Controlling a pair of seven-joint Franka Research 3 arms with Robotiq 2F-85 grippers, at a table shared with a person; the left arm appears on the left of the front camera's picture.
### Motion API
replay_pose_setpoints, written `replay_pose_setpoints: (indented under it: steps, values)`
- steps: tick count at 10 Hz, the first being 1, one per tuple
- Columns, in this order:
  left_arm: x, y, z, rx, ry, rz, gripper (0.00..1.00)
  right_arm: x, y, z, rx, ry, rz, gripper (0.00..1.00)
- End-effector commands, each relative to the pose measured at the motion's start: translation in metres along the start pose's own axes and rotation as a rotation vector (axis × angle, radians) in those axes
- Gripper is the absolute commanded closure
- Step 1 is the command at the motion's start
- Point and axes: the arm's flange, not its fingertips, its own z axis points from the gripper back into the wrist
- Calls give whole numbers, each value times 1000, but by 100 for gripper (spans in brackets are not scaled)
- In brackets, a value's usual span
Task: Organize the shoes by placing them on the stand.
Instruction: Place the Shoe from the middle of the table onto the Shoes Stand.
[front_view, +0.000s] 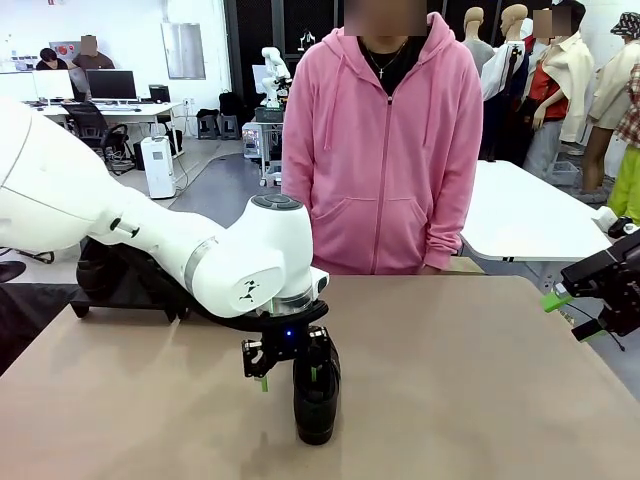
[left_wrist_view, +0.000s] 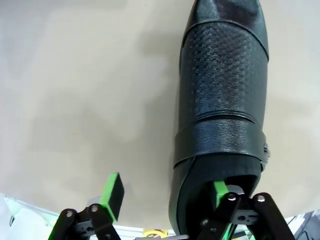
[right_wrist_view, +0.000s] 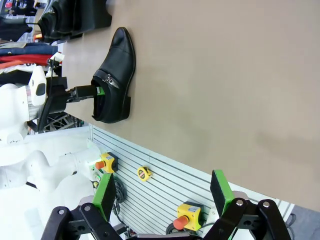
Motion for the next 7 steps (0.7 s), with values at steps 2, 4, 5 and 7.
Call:
replay_pose_setpoints:
  steps: [2,4,5,7]
  values:
    - [1,-2,5,17,-25,-18,100,0,0,4,-14,11,11,0]
    - [-1,0,6,15,-42,-29,100,0,0,4,-14,11,11,0]
    - [-2,0,9,7,-49,-32,100,0,0,4,-14,11,11,0]
    - [-6,2,17,-4,-66,-50,100,0,0,4,-14,11,11,0]
